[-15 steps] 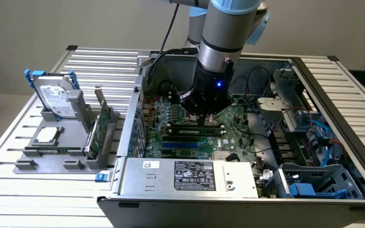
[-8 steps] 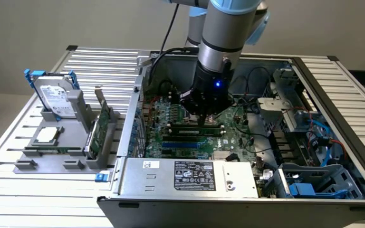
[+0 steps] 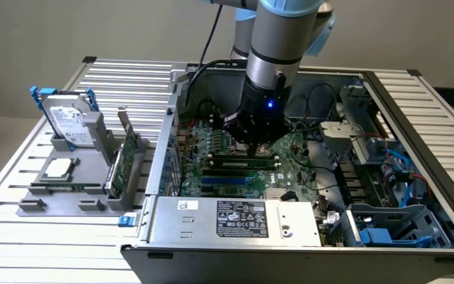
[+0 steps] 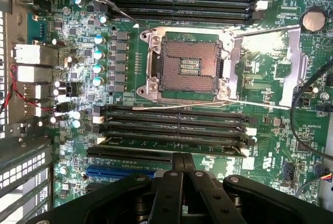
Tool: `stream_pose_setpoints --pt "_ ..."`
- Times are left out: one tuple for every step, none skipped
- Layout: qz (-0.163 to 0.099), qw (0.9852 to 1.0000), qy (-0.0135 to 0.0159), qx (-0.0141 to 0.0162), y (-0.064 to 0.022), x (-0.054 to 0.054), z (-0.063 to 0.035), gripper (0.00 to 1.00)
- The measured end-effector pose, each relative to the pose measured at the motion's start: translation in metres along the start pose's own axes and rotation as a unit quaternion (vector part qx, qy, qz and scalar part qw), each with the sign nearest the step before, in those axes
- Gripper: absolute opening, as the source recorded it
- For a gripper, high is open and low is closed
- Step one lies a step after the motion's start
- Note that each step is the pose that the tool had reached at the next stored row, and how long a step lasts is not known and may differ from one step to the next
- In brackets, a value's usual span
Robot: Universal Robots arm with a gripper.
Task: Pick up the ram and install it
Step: 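Press down the ram until it locks into place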
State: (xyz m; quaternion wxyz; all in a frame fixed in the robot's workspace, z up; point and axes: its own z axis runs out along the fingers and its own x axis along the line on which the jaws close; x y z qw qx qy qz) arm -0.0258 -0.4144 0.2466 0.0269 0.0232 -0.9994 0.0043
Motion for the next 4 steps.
stream_pose_setpoints --pt "0.0 1.0 0.0 -0.0001 0.0001 0.0 0.0001 0.11" --pt "0.0 1.0 0.0 0.0 0.0001 0.0 0.0 0.11" --pt "0.0 1.0 0.0 -0.0001 0.0001 0.0 0.0001 0.11" --pt "0.0 1.0 0.0 -0.0001 0.0001 0.0 0.0001 0.11"
